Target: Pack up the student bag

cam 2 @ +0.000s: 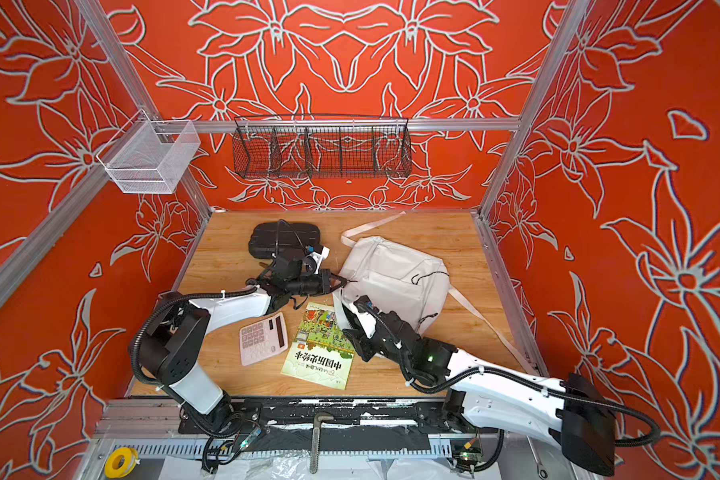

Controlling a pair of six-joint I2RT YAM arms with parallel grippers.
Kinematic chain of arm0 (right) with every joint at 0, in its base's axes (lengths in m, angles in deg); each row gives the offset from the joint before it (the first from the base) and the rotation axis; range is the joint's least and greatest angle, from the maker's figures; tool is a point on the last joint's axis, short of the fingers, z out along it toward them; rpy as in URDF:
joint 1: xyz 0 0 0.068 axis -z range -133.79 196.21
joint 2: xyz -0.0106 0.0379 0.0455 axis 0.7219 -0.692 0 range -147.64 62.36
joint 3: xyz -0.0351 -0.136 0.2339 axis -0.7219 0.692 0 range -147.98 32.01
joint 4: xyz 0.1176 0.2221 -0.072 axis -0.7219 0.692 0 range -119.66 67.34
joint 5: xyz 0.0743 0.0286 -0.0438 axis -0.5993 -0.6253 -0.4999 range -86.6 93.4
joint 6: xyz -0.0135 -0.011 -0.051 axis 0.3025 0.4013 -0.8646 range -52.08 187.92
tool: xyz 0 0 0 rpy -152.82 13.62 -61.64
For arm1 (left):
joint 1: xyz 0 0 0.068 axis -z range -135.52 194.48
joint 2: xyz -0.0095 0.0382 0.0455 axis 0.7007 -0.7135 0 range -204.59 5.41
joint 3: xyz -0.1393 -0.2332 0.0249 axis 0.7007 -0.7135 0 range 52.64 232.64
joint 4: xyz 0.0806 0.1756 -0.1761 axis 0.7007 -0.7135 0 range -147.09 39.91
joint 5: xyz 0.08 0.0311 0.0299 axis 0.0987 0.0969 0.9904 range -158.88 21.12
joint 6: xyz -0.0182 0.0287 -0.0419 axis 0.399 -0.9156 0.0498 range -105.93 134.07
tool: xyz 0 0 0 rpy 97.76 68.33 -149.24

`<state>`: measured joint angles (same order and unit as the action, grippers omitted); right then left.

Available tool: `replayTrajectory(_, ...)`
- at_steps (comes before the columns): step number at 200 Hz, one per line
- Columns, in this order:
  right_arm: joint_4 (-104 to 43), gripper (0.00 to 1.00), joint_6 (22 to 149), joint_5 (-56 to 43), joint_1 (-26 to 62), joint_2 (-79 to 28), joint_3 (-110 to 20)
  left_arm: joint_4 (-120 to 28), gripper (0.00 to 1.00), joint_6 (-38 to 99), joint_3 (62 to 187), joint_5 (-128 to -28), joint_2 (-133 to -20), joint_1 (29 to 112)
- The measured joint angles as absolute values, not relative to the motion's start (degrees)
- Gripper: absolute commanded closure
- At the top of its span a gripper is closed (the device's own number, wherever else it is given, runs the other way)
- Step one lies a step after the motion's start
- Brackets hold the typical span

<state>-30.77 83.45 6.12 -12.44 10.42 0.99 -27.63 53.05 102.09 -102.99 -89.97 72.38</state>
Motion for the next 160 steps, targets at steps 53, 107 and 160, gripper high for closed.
replayTrajectory(53, -26.4, 0.47, 85.5, 13.2, -12.7, 18.4, -2.9, -20.1, 1.0, 52.8, 97.4, -99.9, -90.0, 74.2)
replayTrajectory(107, -21.3, 0.46, 89.0, 23.6, -12.7, 1.0, -5.1, -19.1, 1.0, 51.4, 91.7, -98.0, -85.5, 74.4)
replayTrajectory(160, -24.0, 0.49, 97.4, 21.9, -12.7, -14.6, -3.0, -20.0, 1.0, 48.5, 91.7, -97.3, -85.1, 74.3)
